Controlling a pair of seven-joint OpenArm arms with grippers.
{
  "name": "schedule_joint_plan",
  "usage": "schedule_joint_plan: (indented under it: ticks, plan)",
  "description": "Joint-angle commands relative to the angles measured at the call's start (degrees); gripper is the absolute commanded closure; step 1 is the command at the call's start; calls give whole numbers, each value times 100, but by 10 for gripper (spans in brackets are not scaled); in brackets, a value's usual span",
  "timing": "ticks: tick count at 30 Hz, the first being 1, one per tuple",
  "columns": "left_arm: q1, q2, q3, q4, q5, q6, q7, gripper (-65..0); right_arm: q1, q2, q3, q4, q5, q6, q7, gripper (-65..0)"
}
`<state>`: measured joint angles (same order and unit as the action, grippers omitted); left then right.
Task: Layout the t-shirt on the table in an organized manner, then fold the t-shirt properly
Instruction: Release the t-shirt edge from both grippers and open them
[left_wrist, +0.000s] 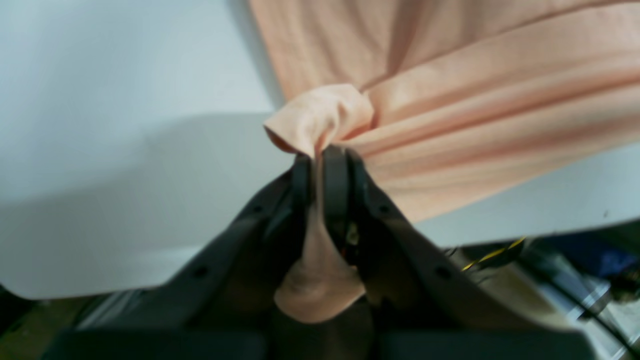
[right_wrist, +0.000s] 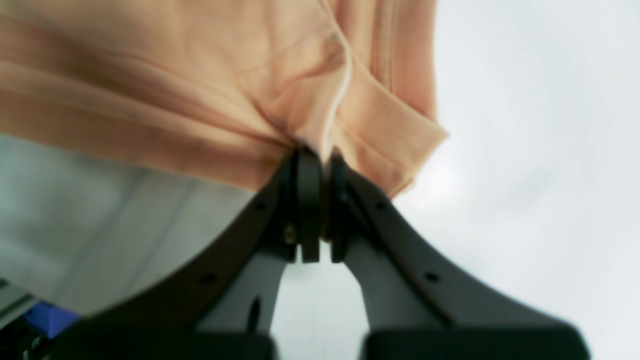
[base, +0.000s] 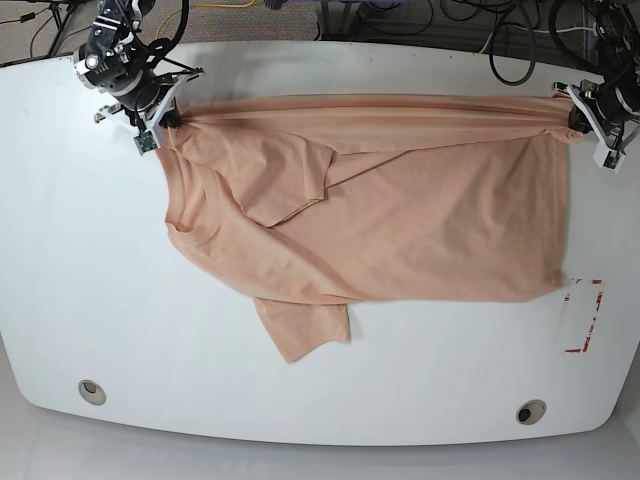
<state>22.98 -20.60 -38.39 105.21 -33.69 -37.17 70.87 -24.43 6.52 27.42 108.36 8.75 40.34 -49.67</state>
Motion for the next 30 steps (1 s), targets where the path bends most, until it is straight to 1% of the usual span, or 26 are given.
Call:
schedule_joint_plan:
  ticks: [1,5,8,12,14,15,16,18,19,20,22,24,27,30]
  plan:
    - [27,-195,-51,51,68,11,-59,-3,-155,46,67,114,-36,-34,57,-24]
    - [71,-195,-51,51,68,11,-41,-4,-314,20,67,175,-27,-34,57,-25]
    - [203,-195,-42,59,59,11,-41,-6,-410,-156,67,307,-36,-34,57,-27]
    - [256,-195,-33,68,33,2,-23,-7,-472,-314,49,466,-36,-34,13,-29]
    - [326,-186,2,68,33,2,-23,-22,-498,-376,40,474,-36,-34,-48,-35]
    - [379,-186,63,68,33,-50,-23,-61,-507,-411,40,483,-36,-34,-119,-60]
    - [396,-186,90,68,33,-77,-23,-76,-507,-419,40,492,-36,-34,-136,-75]
    - [431,-186,107,77,42,-279,-23,-162,-516,-446,40,562,-36,-34,-171,-154]
    - [431,-186,99,77,59,-283,-23,-189,-525,-455,40,597,-36,-34,-171,-181]
    - [440,-177,99,77,68,-283,-23,-247,-542,-455,40,668,-36,-34,-171,-239]
    - [440,-177,90,77,68,-283,-23,-324,-542,-499,40,720,-36,-34,-171,-311]
    - [414,-177,81,95,59,-283,-23,-383,-533,-560,58,729,-36,-34,-171,-358]
    - [396,-177,19,103,15,-283,-23,-431,-489,-560,67,738,-36,-34,-171,-368]
    - [238,-186,-121,235,15,-283,-15,-439,-357,-551,76,756,-36,-34,-171,-360]
